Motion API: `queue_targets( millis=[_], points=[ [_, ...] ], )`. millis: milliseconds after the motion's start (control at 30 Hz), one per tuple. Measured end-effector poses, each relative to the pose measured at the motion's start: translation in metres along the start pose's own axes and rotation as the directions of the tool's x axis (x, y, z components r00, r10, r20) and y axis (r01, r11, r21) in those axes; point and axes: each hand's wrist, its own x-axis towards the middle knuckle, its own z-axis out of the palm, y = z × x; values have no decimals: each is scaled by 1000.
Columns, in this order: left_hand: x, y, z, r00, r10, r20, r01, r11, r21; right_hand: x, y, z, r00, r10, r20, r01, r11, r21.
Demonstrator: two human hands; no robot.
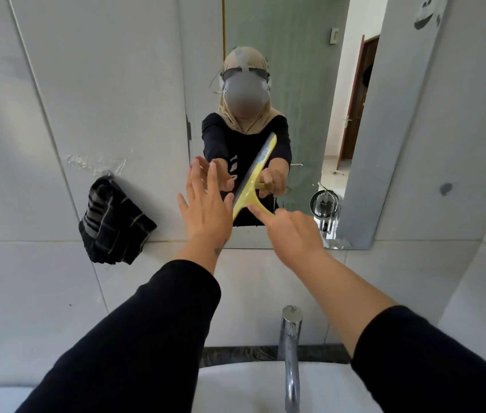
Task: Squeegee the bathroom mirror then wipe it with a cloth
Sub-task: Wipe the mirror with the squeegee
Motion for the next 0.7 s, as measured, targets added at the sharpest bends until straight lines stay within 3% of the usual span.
queue_targets(
  millis=[333,700],
  points=[
    [-15,40,25,994,111,0,-111,994,-6,-28,75,7,990,126,-57,-132,986,-102],
    [-21,57,57,989,146,-6,-147,989,-27,-51,120,49,931,332,-150,-304,935,184]
  ],
)
